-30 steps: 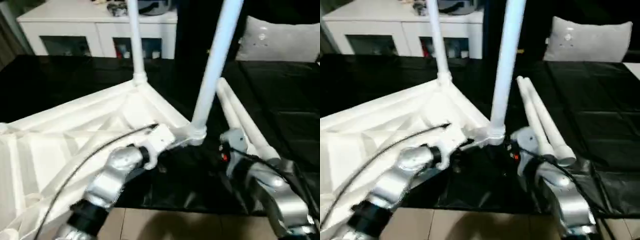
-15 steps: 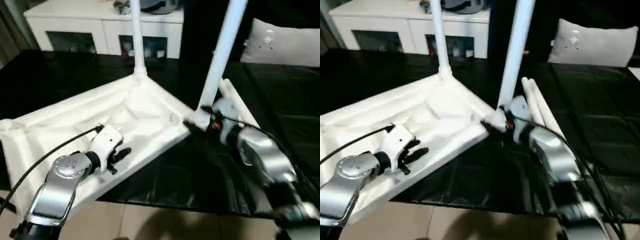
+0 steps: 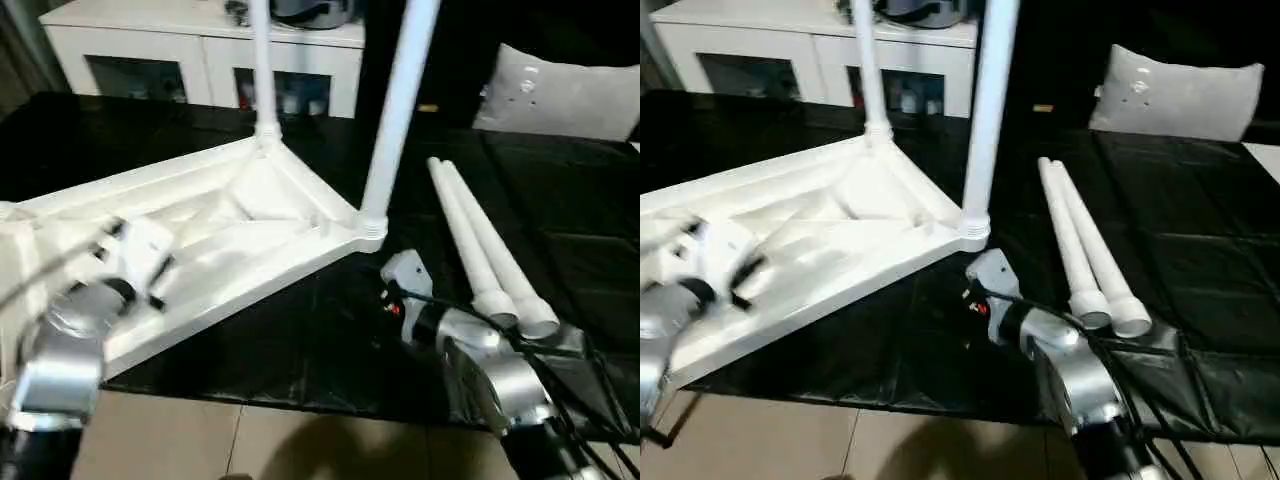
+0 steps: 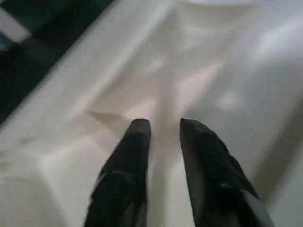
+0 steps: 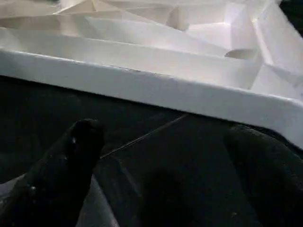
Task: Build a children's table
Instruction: Rotate table base
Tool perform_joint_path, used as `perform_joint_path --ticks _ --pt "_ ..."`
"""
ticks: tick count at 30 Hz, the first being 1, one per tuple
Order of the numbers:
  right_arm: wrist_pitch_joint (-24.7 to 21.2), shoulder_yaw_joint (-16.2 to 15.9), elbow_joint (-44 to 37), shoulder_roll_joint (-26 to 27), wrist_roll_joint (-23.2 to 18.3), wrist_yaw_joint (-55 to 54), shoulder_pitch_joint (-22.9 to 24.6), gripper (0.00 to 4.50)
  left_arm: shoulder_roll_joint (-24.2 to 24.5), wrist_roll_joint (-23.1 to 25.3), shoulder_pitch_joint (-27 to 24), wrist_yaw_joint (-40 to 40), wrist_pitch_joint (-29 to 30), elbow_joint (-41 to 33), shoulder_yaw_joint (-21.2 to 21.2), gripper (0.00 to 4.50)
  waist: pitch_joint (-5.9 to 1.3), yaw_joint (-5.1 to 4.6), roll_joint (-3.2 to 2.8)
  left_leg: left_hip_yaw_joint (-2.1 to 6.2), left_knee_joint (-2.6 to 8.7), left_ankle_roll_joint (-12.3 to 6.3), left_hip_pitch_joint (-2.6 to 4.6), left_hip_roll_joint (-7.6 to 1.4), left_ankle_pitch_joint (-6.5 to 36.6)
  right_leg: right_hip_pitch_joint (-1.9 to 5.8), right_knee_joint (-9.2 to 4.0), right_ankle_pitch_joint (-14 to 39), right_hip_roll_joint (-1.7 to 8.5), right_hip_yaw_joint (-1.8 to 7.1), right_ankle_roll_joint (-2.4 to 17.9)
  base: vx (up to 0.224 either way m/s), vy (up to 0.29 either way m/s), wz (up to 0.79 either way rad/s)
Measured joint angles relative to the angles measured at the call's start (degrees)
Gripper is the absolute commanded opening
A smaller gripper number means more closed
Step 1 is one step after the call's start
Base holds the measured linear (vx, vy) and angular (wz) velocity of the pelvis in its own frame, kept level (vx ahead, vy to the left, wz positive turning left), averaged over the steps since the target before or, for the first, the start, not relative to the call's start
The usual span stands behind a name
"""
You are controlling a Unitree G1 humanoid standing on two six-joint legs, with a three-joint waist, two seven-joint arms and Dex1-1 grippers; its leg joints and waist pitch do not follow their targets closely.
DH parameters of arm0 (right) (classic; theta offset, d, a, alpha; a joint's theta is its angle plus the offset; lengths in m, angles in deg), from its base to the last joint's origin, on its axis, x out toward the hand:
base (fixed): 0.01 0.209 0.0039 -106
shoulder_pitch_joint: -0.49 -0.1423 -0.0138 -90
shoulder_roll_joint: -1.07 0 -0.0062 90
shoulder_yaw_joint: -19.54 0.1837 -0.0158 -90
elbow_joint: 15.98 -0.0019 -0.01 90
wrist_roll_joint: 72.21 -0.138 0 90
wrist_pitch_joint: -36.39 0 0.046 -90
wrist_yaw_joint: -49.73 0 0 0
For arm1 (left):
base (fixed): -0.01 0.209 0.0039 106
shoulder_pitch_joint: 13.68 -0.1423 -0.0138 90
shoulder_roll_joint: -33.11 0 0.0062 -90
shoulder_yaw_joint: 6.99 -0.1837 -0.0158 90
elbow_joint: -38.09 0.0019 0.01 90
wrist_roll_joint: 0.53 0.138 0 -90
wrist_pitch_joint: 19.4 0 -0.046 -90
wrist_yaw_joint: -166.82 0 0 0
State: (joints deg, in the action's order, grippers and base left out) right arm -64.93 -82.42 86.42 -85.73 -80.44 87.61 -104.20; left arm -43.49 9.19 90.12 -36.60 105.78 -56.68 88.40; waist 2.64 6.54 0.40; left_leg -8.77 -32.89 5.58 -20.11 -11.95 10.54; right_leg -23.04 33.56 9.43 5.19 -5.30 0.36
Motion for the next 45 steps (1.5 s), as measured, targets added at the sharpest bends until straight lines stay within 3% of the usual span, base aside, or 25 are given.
perform_joint_path --ticks 4,11,16,21,26,30,40,45 --pt "-0.59 0.10 -0.61 0.74 0.88 -0.53 0.58 4.50 0.50 -1.50 2.62 -0.05 0.60 1.29 1.62 0.62 0.06 -0.04 -0.23 0.06 0.00 0.00 0.02 0.01 0.01 0.03 0.01 -0.11 0.00 0.00 0.19 0.000 0.000 0.00" --pt "-2.86 0.16 -1.18 1.33 1.18 -3.07 0.53 4.50 8.07 3.02 5.38 0.99 -5.37 19.45 -0.38 0.08 0.09 -0.72 -0.33 0.12 0.01 0.01 0.03 0.01 0.01 -0.06 0.25 -0.02 -0.07 0.00 0.15 0.000 0.000 0.00" --pt "-4.76 -0.86 1.82 5.06 3.68 -6.98 -3.22 4.50 9.19 4.87 6.89 -1.79 -8.15 28.67 -5.69 0.01 0.10 -0.76 -0.35 0.19 -0.09 0.02 0.04 0.01 0.00 -0.07 0.42 -0.02 0.00 0.05 0.16 0.000 0.000 0.00" --pt "-5.86 -1.91 8.16 7.61 5.57 -10.51 -6.52 4.50 10.51 4.93 7.41 -9.58 -7.98 27.74 -9.39 0.01 0.11 -0.60 -0.37 0.17 -0.08 0.03 0.05 0.06 0.01 -0.08 0.43 0.00 0.07 0.12 0.17 0.000 0.000 0.00" --pt "-7.07 -2.05 13.65 9.46 6.97 -13.53 -10.34 4.50 11.15 0.08 6.20 -22.78 -6.94 18.22 -14.02 0.01 0.10 -0.03 -0.33 0.04 -0.09 0.04 0.03 0.09 0.01 -0.10 0.50 0.03 0.09 0.16 0.21 0.000 0.000 0.00" --pt "-6.71 -1.71 16.04 9.57 8.01 -14.34 -10.69 4.50 11.35 -2.55 5.72 -29.25 -5.94 14.44 -16.72 0.01 0.11 -0.33 -0.34 -0.01 -0.08 0.11 0.11 0.08 -0.04 -0.10 0.60 0.03 0.09 0.19 0.21 0.000 0.000 0.00" --pt "-5.91 4.67 18.07 6.59 9.09 -21.23 -13.13 4.50 -1.50 -5.03 9.43 -33.01 -7.31 15.13 -22.51 0.01 0.10 -0.75 -0.36 -0.32 -0.06 0.12 0.11 0.10 -0.05 -0.02 0.63 0.01 0.08 0.46 0.18 0.000 0.000 0.00" --pt "-5.74 8.15 15.06 4.93 9.05 -24.00 -13.24 4.50 -10.68 -2.62 16.81 -21.67 -13.56 29.26 -22.52 0.01 0.09 -0.84 -0.68 -0.36 -0.06 0.22 0.11 0.10 -0.13 -0.02 0.62 0.00 0.06 0.45 -0.01 0.000 0.000 0.00"
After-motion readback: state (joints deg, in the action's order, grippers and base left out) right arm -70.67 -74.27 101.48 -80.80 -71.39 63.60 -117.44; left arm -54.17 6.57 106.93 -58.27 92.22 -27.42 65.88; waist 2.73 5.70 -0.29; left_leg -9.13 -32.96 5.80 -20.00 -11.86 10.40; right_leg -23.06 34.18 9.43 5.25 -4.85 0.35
